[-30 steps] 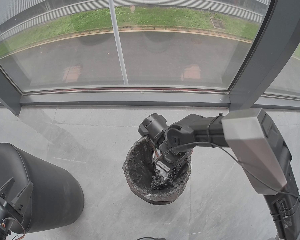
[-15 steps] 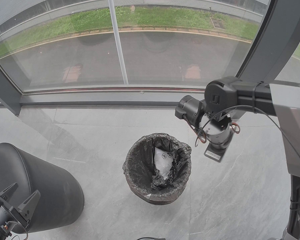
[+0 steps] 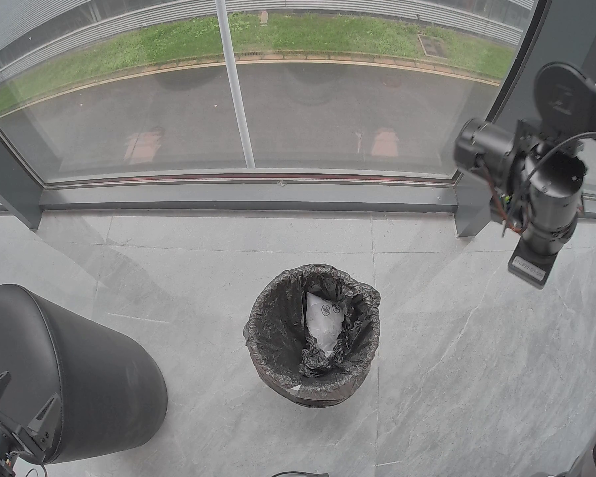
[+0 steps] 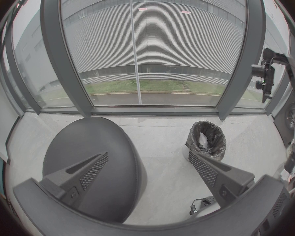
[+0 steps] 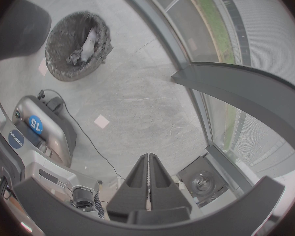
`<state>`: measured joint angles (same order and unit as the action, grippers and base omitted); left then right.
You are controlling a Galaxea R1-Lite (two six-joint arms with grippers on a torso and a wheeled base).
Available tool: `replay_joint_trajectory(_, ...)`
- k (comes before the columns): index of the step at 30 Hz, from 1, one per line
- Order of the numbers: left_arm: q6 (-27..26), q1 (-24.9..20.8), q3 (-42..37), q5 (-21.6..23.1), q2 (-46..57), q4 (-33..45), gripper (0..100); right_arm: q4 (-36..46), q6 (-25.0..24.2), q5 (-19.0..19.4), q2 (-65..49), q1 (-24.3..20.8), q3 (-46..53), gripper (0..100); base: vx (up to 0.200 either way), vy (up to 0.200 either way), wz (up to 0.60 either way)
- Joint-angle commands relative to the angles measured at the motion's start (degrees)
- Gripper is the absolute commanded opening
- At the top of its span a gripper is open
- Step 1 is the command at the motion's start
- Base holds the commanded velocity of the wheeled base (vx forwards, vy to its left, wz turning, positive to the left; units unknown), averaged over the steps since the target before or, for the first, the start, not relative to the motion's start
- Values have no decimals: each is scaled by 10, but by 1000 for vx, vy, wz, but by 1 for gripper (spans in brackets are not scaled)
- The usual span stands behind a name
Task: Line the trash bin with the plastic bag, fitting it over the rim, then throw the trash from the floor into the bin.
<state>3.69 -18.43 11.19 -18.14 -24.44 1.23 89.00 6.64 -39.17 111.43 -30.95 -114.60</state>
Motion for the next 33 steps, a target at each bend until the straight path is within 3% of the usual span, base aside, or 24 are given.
replay_joint_trajectory(1,-16,42,5,-12,98,53,100,9,-20,1,-167,10,0,0,0,0,0)
replay_joint_trajectory(11,-19,111,-28,-10,152,76,100,6,-24,8,-402,10,0,0,0,0,0)
replay_joint_trajectory(19,-32,149,-66,-8,193,67,100,-69,-90,11,-565,8,0,0,0,0,0)
replay_joint_trajectory(28,-52,172,-70,21,207,65,100,-215,-88,11,-717,11,242,0,0,0,0)
replay_joint_trajectory(33,-64,173,-71,28,207,64,100,-256,-88,11,-765,12,315,0,0,0,0)
